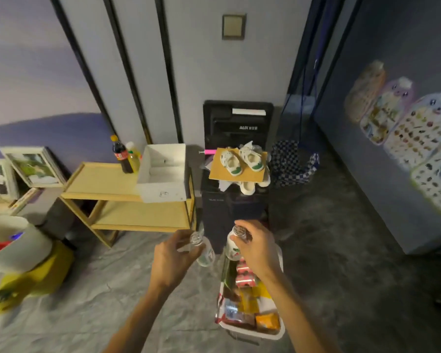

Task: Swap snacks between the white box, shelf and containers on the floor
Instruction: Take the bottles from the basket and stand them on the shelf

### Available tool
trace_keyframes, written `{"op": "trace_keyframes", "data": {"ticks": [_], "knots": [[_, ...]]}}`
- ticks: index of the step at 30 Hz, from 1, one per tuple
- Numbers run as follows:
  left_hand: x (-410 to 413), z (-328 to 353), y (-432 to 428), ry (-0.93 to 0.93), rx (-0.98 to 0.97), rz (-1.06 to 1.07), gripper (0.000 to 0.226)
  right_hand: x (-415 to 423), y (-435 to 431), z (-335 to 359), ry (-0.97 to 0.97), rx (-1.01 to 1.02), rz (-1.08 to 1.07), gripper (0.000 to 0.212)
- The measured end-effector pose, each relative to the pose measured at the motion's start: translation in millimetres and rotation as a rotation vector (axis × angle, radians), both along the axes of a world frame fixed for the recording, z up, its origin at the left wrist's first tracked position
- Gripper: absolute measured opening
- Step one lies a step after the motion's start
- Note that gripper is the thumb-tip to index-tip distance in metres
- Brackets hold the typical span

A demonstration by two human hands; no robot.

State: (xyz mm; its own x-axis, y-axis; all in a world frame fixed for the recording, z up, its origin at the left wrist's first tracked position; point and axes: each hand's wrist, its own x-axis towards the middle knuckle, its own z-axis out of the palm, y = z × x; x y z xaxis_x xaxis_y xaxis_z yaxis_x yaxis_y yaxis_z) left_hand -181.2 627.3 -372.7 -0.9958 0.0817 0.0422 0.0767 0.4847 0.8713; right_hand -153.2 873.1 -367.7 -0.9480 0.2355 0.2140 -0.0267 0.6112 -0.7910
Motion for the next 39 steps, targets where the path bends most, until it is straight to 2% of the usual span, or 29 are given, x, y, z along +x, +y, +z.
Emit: {"op": "trace_keyframes", "data": {"ticks": [6,16,25,31,39], "knots": [[-16,58,-104,0.054,0.034,0.071,0.032,-31,-95,62,0.014,-0.016,0.097,0.038],[-78,100,-247,0.147,0.000,0.150,0.032,-111,-252,105,0.067,-0.063,0.189,0.034],[-159,87,-343,0.082,0.055,0.194,0.029,-221,-359,96,0.057,-0.022,0.271,0.031],[-260,67,-401,0.048,0.035,0.204,0.030,-317,-411,81,0.040,-0.058,0.265,0.034],[-380,62,-447,0.035,0.022,0.216,0.031,-441,-458,65,0.023,-0.010,0.249,0.034]]}}
